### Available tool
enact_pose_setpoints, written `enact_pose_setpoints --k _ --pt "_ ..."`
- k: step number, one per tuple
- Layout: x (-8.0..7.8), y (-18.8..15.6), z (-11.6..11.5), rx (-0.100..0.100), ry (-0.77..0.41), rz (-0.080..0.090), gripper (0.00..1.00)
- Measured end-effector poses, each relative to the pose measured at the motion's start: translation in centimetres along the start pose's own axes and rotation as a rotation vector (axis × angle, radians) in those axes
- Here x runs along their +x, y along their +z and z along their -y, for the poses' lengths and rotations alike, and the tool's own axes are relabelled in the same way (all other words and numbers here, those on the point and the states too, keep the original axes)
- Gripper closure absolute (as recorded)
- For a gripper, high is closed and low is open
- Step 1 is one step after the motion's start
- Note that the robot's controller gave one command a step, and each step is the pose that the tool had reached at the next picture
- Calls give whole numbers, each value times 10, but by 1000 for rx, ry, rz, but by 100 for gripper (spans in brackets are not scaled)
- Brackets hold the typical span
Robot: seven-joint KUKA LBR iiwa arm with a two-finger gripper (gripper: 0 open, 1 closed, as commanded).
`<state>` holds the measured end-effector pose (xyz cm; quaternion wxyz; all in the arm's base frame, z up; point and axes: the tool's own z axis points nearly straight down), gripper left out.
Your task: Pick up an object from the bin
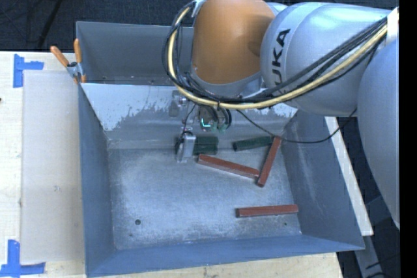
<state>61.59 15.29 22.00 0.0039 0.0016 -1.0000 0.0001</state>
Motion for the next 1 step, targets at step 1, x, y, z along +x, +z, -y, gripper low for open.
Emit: enact_pose_setpoints --k 1 --pt "31 72 48 3 8 -3 0"
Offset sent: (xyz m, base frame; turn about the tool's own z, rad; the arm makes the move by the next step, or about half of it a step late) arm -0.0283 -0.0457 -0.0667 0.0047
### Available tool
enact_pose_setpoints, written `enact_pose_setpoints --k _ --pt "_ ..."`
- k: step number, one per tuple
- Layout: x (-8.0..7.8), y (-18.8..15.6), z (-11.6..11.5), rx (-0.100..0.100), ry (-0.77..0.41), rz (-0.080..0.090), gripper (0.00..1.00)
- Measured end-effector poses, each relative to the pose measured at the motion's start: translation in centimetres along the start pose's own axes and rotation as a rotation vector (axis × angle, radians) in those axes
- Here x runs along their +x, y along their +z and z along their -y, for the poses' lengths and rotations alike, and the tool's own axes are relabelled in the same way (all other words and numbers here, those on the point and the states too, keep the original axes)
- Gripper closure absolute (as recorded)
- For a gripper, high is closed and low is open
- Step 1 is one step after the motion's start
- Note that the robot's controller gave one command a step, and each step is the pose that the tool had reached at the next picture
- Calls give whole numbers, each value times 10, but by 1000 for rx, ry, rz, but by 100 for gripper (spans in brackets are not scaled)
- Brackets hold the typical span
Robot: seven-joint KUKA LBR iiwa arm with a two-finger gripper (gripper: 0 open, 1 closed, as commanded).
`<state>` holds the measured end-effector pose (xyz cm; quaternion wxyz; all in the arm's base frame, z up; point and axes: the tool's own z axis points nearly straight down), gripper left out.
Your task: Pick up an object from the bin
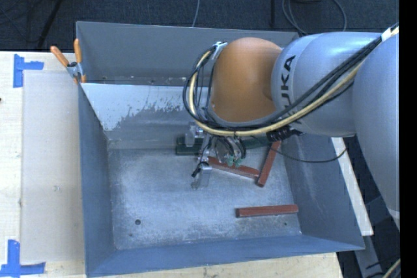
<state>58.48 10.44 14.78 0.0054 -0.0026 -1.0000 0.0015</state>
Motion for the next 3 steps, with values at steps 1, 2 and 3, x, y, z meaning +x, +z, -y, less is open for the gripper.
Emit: enact_pose_setpoints --k 1,2,3 --pt "-15 82 52 -3 90 7 0" --pt "-20 73 51 -6 90 25 100" --pt "-17 -73 58 -5 91 20 100"
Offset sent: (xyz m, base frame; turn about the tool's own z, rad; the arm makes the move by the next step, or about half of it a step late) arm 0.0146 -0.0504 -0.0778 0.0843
